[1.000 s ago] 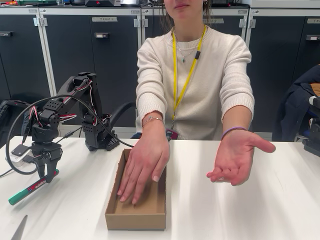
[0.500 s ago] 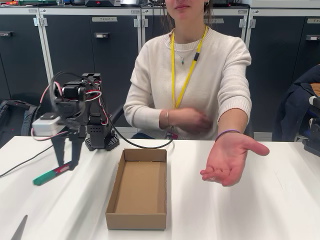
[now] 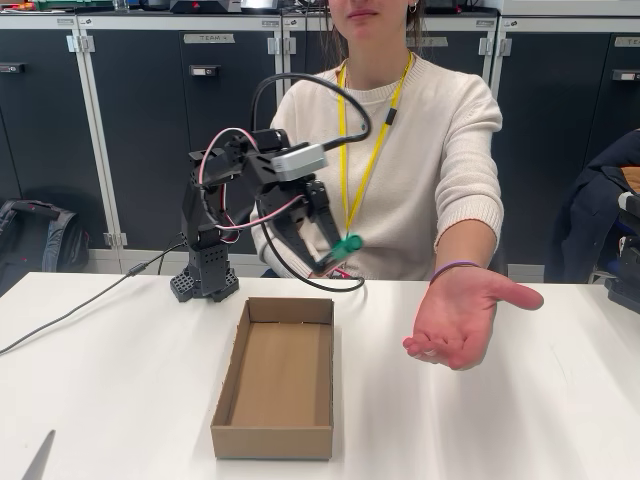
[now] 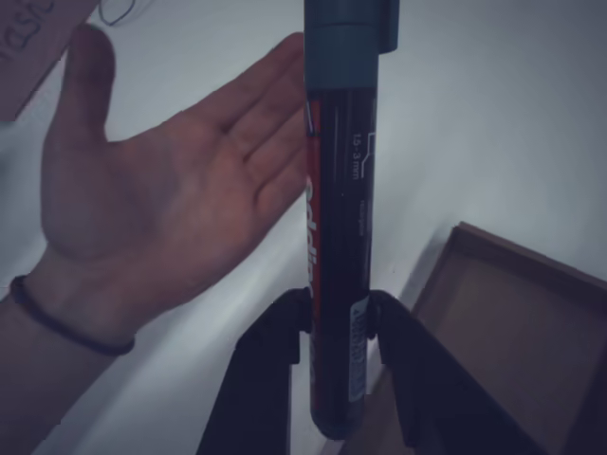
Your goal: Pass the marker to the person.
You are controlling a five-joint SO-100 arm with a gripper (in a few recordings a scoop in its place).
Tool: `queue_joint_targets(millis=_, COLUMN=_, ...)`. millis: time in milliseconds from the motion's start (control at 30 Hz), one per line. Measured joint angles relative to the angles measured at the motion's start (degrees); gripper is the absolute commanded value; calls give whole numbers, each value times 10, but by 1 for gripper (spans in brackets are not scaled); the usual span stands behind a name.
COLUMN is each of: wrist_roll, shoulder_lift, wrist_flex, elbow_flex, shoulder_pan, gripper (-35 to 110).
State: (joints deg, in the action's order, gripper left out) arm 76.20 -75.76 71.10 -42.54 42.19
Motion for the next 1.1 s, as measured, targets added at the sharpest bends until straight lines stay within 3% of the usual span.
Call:
queue_joint_targets(millis=700, wrist_roll=-51, shoulder_lift=241, wrist_flex=-94, elbow_flex=119, shoulder_pan=32, gripper=-4)
queue_joint_targets(millis=1100, wrist_roll=-95, shoulder_lift=243, wrist_flex=-123, elbow_flex=119, shoulder_pan=21, gripper=22)
